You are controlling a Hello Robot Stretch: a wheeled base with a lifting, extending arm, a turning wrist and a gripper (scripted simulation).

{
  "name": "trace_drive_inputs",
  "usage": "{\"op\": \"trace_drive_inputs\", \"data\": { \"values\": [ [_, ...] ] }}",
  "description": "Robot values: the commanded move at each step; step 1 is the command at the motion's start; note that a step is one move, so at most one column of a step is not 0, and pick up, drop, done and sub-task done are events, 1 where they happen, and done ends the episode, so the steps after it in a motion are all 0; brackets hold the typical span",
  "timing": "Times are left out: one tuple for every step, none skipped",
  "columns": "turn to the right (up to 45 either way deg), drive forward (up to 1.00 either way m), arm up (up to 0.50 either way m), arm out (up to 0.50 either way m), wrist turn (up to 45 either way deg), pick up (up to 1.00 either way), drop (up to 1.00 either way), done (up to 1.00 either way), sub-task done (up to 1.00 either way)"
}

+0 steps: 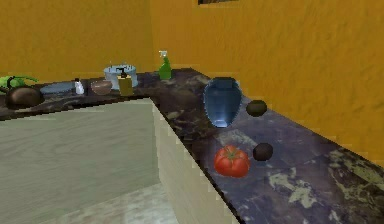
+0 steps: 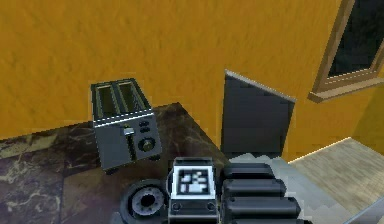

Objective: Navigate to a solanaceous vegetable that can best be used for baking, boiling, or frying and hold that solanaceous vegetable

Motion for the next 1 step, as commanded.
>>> {"op": "trace_drive_inputs", "data": {
  "values": [
    [0.0,0.0,0.0,0.0,45.0,0.0,0.0,0.0,0.0]
  ]
}}
